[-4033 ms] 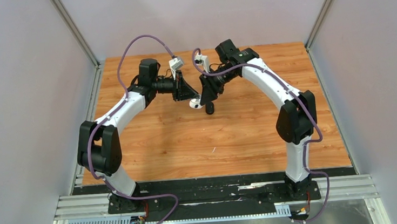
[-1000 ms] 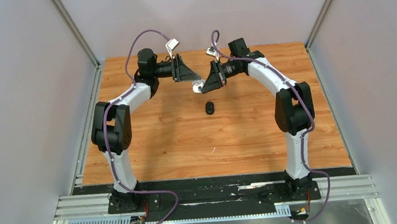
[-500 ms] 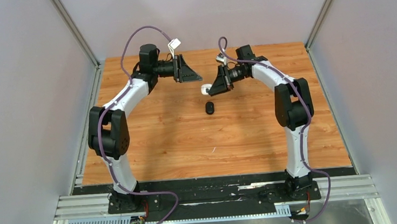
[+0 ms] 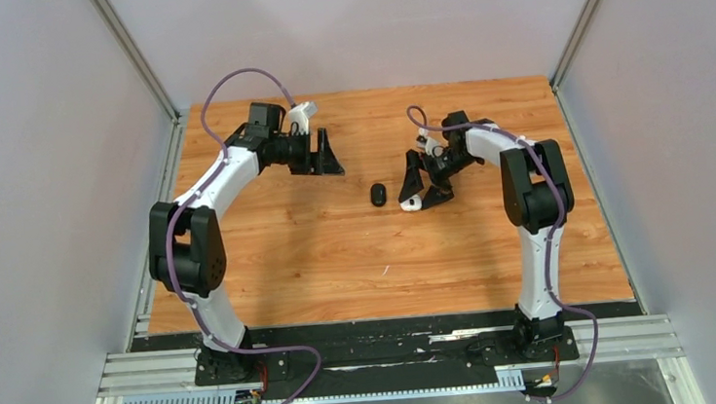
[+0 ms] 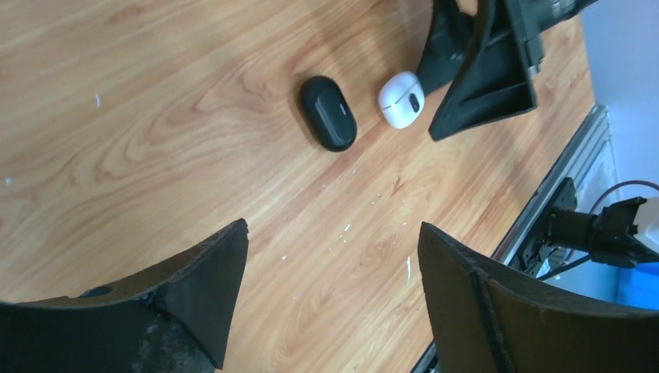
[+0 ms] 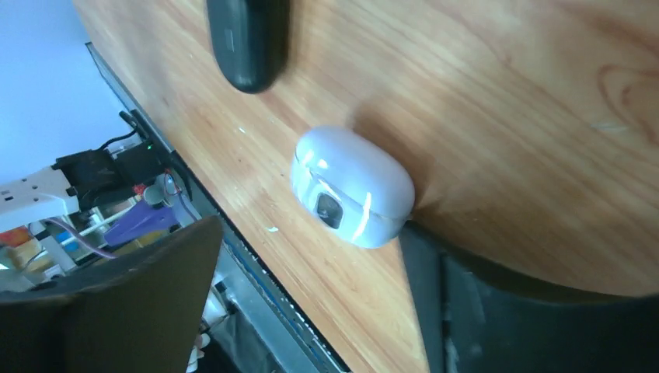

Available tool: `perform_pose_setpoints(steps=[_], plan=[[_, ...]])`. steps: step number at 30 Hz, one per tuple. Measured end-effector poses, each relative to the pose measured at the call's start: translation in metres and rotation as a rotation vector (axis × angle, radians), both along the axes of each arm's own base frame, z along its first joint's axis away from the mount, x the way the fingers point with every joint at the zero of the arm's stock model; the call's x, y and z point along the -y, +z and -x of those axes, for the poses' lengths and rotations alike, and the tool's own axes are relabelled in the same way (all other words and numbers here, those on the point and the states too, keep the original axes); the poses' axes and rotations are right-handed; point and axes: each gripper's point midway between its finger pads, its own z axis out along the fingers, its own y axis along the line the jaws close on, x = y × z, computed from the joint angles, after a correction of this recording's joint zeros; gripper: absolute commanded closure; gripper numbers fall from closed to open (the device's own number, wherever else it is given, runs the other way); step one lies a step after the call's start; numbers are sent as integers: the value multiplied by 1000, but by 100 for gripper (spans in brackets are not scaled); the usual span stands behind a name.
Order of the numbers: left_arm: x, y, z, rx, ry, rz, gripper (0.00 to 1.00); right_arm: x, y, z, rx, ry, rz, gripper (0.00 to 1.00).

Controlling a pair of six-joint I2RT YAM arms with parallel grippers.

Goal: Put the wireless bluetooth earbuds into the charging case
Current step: Reset both arms

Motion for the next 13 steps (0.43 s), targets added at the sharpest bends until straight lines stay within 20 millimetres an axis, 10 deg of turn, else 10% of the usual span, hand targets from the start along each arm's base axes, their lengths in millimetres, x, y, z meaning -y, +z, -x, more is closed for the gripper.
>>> perform_pose_setpoints(steps=[8, 13], plan=[[-23, -3, 5, 47, 22, -141, 0, 57, 23, -63, 312, -34, 363, 0], [-42, 12, -11, 149, 66, -244, 0, 102, 115, -95, 604, -212, 529, 0]])
